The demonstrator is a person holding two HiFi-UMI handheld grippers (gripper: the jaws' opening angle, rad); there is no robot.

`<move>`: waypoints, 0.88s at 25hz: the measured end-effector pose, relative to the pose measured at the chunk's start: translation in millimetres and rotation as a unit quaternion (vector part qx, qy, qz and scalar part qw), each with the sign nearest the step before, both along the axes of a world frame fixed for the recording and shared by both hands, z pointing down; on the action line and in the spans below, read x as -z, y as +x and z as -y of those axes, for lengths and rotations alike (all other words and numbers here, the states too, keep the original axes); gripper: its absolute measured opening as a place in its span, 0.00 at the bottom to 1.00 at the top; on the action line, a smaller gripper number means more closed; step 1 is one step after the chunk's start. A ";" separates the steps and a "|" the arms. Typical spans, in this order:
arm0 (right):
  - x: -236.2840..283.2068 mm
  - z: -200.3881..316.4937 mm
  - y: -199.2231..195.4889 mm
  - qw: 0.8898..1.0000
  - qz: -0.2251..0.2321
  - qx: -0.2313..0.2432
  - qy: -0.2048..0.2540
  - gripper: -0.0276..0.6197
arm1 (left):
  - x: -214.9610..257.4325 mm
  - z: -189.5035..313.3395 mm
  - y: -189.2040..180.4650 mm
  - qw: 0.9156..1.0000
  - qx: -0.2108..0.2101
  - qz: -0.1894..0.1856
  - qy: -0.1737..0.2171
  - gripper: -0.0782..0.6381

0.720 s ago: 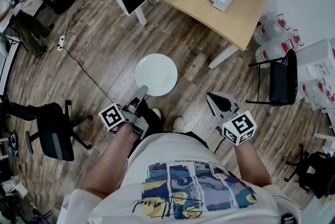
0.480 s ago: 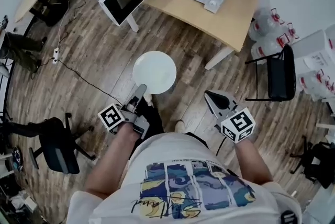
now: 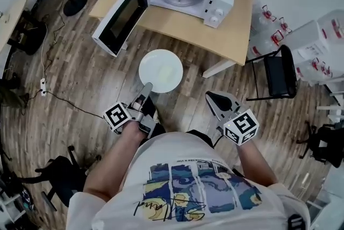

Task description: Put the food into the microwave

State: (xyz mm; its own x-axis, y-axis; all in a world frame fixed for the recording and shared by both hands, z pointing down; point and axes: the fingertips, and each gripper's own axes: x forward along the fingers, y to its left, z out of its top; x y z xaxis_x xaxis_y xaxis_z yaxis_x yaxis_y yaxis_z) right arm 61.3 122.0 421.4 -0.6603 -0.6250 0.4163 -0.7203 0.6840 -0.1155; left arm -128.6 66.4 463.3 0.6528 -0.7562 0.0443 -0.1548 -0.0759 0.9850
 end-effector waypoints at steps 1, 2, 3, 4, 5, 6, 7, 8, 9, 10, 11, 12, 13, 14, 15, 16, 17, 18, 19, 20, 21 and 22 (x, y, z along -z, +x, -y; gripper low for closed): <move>-0.2 9.2 -6.2 1.000 -0.001 -0.009 0.000 0.05 | -1.6 11.8 -1.7 1.000 -0.010 -0.001 0.000 0.14; -0.6 17.9 -12.6 1.000 -0.002 -0.018 0.000 0.06 | -4.0 23.3 -3.5 1.000 -0.019 -0.001 -0.003 0.14; -0.8 26.1 -19.1 1.000 -0.004 -0.026 0.000 0.11 | -6.6 34.9 -5.7 1.000 -0.025 0.000 -0.006 0.14; -0.6 33.8 -25.0 0.999 -0.006 -0.034 0.001 0.14 | -9.1 46.5 -7.5 1.000 -0.030 -0.001 -0.008 0.14; -0.2 40.5 -29.9 0.999 -0.008 -0.041 0.001 0.14 | -11.8 57.9 -8.4 0.999 -0.033 -0.002 -0.012 0.14; 0.4 46.3 -33.5 0.999 -0.009 -0.047 0.000 0.17 | -15.2 69.3 -8.5 0.999 -0.034 -0.002 -0.016 0.14; 1.0 51.5 -35.8 0.999 -0.009 -0.053 -0.001 0.18 | -18.8 80.8 -7.6 0.999 -0.035 -0.001 -0.020 0.14; 1.3 56.4 -36.8 0.998 -0.009 -0.056 -0.002 0.18 | -22.1 92.5 -5.7 0.999 -0.036 0.001 -0.021 0.14; 0.8 61.6 -36.6 0.998 -0.011 -0.058 -0.003 0.18 | -25.1 104.5 -2.8 0.999 -0.037 0.004 -0.019 0.14; -0.5 67.8 -34.9 0.998 -0.012 -0.059 -0.005 0.19 | -27.8 116.9 1.0 0.999 -0.038 0.008 -0.016 0.14; -2.5 75.3 -32.0 0.998 -0.013 -0.059 -0.007 0.19 | -30.4 129.6 5.7 0.999 -0.039 0.010 -0.015 0.14; -4.8 83.8 -28.4 0.998 -0.013 -0.059 -0.010 0.19 | -33.1 142.1 11.1 0.999 -0.037 0.008 -0.019 0.14; -7.1 92.6 -24.8 0.998 -0.012 -0.058 -0.012 0.19 | -35.8 154.2 16.8 0.999 -0.034 0.004 -0.025 0.14; -9.2 101.5 -21.4 0.998 -0.010 -0.055 -0.015 0.19 | -38.6 166.4 22.1 0.999 -0.030 0.001 -0.031 0.14; -10.8 110.9 -18.1 0.999 -0.009 -0.050 -0.016 0.20 | -41.3 178.9 26.9 0.999 -0.026 -0.001 -0.034 0.14; -11.3 121.5 -14.6 0.999 -0.008 -0.043 -0.016 0.20 | -44.0 192.5 31.2 0.999 -0.021 -0.003 -0.036 0.14; -10.5 133.5 -10.3 0.999 -0.008 -0.035 -0.015 0.20 | -46.6 206.8 35.2 0.999 -0.014 -0.003 -0.037 0.14; -8.9 146.3 -5.2 1.000 -0.009 -0.027 -0.013 0.20 | -49.5 221.2 39.2 0.999 -0.006 -0.003 -0.040 0.14; -7.0 158.9 0.8 1.000 -0.009 -0.019 -0.012 0.20 | -52.9 234.8 43.5 0.999 0.002 -0.001 -0.043 0.14; -5.3 170.7 7.2 1.000 -0.010 -0.010 -0.012 0.20 | -56.6 247.0 48.0 0.999 0.009 0.001 -0.047 0.14; -4.4 181.5 13.3 1.000 -0.010 -0.002 -0.013 0.20 | -60.5 258.3 52.4 0.999 0.015 0.005 -0.050 0.14; -4.2 191.7 19.1 1.000 -0.009 0.006 -0.015 0.20 | -64.3 269.3 56.5 0.998 0.019 0.009 -0.052 0.14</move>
State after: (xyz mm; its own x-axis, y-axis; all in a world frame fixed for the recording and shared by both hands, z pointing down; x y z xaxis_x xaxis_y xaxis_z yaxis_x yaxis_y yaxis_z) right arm 80.5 -69.7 425.6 -0.6599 -0.6038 0.4471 -0.7139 0.6894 -0.1226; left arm -72.1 -202.9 527.6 0.6214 -0.7716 0.1362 -0.1735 0.0340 0.9842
